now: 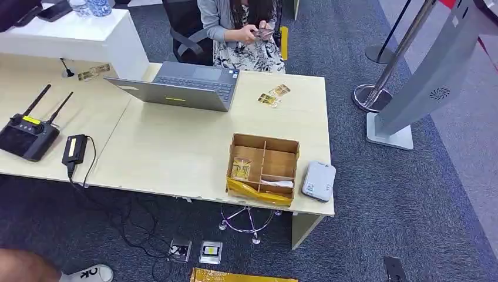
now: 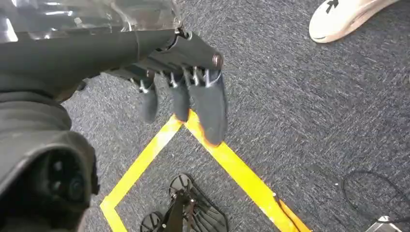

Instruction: Pass the card to the sensor for recognition and then transmit it.

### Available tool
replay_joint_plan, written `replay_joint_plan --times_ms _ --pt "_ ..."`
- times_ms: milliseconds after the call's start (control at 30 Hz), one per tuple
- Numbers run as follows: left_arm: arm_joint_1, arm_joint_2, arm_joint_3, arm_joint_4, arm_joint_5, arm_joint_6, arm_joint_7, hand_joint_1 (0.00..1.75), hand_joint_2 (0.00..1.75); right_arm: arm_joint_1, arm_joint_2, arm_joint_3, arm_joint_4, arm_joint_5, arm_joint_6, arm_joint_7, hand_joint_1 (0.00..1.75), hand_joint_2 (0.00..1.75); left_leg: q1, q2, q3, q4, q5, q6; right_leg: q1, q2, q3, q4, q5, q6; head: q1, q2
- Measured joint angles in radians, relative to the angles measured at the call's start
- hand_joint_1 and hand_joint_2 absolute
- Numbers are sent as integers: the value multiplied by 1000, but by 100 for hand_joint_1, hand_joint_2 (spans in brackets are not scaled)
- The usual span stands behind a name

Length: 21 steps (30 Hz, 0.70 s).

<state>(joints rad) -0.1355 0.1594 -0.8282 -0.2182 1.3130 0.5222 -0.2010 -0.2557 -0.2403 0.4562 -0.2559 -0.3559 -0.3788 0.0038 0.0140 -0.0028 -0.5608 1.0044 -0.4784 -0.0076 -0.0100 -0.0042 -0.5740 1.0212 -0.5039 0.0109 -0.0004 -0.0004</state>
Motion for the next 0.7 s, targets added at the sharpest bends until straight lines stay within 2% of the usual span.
replay_joint_plan --times_ms 200,233,267,300,333,367,700 --pt "2 5 -1 0 11 -2 0 175 0 -1 -3 21 0 18 -10 -2 175 0 0 0 0 0 0 0 0 0 0 0 0 0 0 0" --pt "2 6 -1 0 12 -1 0 168 0 -1 -3 25 0 18 -12 -2 175 0 0 0 0 0 0 0 0 0 0 0 0 0 0 0" --pt "2 6 -1 0 13 -1 0 42 0 -1 -3 25 0 18 -15 -2 145 0 0 0 0 0 0 0 0 0 0 0 0 0 -1 0" --pt "2 7 -1 0 13 0 0 42 0 -1 -3 25 0 18 -17 -1 145 0 0 0 0 0 0 0 0 0 0 0 0 0 0 0" --pt "2 7 -1 0 13 0 0 0 0 -2 -3 26 0 18 -18 0 17 0 0 0 0 0 0 0 0 0 0 0 0 0 0 0" --pt "2 7 -1 0 13 2 -1 0 0 -2 -3 29 0 18 -19 3 0 0 0 0 0 0 0 0 0 0 0 0 0 0 0 0" --pt "3 8 -1 0 16 5 -10 0 0 -2 -3 40 0 9 -35 23 0 0 0 0 0 0 0 0 0 0 0 0 0 0 -1 0"
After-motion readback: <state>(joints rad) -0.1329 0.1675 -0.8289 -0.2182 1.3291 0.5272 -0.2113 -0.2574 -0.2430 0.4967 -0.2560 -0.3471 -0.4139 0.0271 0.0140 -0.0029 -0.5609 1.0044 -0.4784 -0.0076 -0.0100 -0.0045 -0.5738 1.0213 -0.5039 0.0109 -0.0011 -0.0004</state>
